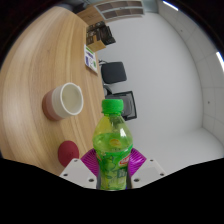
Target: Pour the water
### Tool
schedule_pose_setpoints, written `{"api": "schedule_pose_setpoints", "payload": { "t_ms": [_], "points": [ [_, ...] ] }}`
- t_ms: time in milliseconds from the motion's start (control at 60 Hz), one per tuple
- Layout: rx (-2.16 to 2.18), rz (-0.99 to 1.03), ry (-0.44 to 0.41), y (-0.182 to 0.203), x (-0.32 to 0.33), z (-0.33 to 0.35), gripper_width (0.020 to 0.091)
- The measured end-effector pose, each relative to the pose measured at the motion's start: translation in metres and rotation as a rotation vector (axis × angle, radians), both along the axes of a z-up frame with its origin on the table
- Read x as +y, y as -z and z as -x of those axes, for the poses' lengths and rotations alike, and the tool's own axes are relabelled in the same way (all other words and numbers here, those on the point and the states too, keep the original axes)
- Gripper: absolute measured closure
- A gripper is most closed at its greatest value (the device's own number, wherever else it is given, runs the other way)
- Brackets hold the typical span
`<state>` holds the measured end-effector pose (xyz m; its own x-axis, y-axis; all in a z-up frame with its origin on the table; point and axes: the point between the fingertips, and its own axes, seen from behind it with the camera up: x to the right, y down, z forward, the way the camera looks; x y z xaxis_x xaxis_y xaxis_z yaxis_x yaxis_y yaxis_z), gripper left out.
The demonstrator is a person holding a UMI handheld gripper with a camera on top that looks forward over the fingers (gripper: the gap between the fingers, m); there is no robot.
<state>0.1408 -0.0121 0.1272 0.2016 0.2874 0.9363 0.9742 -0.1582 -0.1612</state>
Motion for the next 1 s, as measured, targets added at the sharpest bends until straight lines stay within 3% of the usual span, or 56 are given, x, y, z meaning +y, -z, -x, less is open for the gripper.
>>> {"api": "schedule_pose_setpoints", "payload": {
  "t_ms": [383, 550, 700, 1000],
  "points": [
    [-0.667, 0.012, -0.175, -0.001, 0.041, 0.031, 0.0750],
    [-0.683, 0.033, -0.153, 0.002, 0.043, 0.027, 0.0748],
    [-0.401, 0.035, -0.096, -0.005, 0.033, 0.031, 0.0745],
    [0.646, 0.057, 0.041, -0.028, 0.021, 0.035, 0.0745]
  ]
}}
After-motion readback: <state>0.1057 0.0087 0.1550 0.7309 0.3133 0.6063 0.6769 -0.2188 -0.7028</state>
